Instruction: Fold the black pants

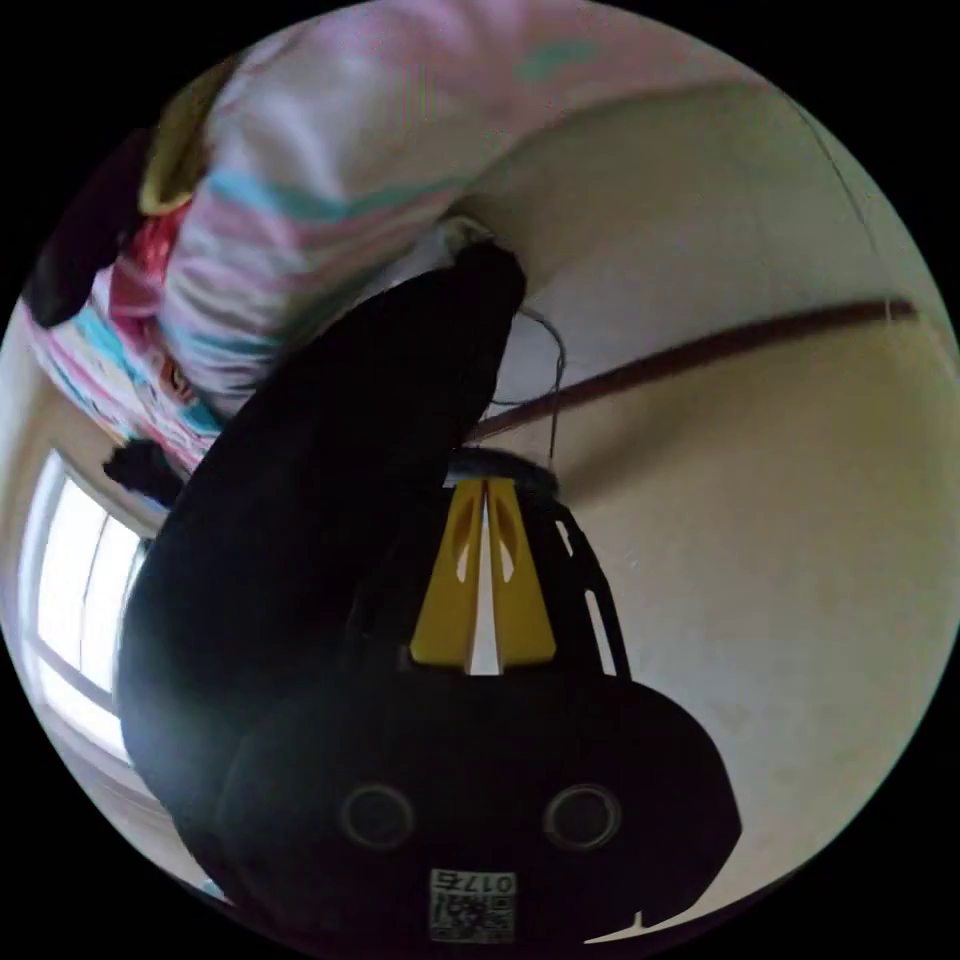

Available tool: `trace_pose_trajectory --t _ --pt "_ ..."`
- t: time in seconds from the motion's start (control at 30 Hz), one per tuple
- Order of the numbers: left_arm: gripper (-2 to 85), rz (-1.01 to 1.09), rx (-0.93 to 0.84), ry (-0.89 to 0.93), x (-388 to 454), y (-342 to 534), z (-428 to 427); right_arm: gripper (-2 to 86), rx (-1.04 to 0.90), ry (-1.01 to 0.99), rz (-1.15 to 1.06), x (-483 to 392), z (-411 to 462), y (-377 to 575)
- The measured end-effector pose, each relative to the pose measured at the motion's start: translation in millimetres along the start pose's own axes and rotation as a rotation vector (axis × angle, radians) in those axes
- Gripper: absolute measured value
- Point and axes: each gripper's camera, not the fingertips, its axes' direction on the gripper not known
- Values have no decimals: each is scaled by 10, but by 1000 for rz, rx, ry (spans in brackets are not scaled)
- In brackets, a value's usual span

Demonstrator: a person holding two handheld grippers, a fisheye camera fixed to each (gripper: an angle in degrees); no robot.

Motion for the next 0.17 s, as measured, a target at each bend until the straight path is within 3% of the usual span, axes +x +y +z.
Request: trace_pose_trajectory --t 0.07,0.1,0.17 --pt "-10 186 35 -103 948 13 -53 4 270 379 -255 -752 -583 295" --pt "-10 309 47 -162 1545 94 32 5 381 454 -285 -889 -746 480" --pt "-10 477 41 -243 2375 302 345 5 865 584 -307 -1126 -1373 1493"
